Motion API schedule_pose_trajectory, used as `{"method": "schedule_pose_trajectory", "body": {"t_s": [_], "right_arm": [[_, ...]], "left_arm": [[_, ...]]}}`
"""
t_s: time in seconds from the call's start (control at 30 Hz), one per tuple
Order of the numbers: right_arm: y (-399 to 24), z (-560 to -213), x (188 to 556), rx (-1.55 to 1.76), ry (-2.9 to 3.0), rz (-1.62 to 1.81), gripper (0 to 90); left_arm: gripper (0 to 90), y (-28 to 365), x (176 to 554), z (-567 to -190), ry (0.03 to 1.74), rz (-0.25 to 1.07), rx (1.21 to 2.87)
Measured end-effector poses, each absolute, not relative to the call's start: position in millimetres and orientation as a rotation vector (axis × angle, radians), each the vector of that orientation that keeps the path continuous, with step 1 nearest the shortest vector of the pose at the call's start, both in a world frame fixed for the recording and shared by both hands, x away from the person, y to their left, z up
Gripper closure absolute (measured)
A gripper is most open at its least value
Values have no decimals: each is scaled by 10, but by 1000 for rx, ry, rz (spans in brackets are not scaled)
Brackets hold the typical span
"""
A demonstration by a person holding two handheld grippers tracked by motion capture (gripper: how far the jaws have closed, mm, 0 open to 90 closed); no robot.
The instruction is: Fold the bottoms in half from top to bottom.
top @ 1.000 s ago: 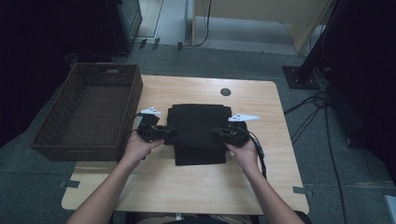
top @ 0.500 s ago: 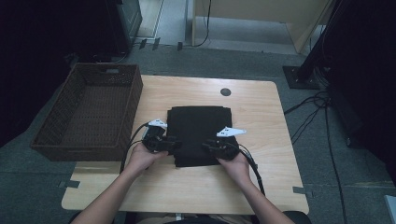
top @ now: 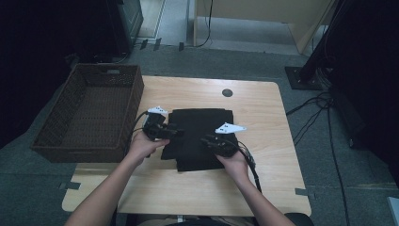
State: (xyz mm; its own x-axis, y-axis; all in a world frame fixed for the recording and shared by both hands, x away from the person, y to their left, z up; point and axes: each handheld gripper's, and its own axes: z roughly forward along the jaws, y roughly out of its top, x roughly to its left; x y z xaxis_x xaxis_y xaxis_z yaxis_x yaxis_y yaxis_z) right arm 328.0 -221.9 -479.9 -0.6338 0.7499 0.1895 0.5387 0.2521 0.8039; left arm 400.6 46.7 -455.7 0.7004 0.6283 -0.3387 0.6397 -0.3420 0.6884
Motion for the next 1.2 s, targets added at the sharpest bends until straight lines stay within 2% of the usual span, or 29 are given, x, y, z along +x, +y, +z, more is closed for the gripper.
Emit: {"method": "schedule_pose_trajectory", "body": {"t_s": [0.4,0.83,1.1,1.2], "right_arm": [[-2009,-5032,3360,1221,2347,1251,654],[-1992,-5083,3091,1104,2443,1305,667],[-2006,-5039,3053,1151,2416,1328,593],[-2001,-5004,2985,1142,2405,1339,591]], "left_arm": [[410,463,4391,-4610,1019,43,2063],[366,434,4516,-4685,1033,13,2048],[368,422,4607,-4876,1038,-2,2063],[366,417,4647,-4955,1042,-22,2064]]}}
